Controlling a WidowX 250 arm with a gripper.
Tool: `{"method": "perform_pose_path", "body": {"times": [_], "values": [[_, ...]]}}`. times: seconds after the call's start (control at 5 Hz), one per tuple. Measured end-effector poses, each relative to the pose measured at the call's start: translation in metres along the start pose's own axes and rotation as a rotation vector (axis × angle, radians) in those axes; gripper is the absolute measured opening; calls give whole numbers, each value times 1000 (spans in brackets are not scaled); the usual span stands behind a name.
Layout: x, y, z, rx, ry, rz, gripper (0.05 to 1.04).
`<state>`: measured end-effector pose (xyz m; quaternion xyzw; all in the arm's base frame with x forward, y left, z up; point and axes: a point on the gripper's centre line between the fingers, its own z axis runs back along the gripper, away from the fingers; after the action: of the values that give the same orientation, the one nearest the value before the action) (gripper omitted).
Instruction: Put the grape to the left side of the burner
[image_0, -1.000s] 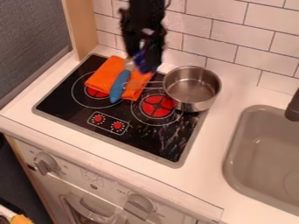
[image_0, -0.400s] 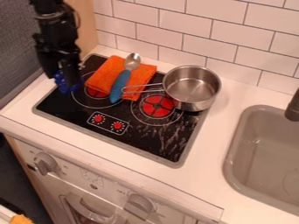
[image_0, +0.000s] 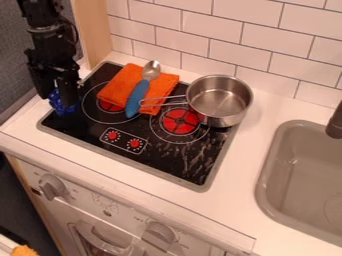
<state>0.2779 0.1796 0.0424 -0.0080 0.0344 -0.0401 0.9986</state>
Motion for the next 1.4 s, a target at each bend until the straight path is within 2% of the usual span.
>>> {"method": "perform_pose_path", "body": {"times": [0.2, 0.4, 0.6, 0.8, 1.4], "values": [[-1, 3, -6, 2, 24, 5, 844], [0, 6, -2, 12, 33, -1, 1013], [1, 3, 6, 22, 23, -11, 1010], [6, -9, 22, 37, -8, -39, 1003], [11, -18, 22, 41, 2, -62, 1003]]}}
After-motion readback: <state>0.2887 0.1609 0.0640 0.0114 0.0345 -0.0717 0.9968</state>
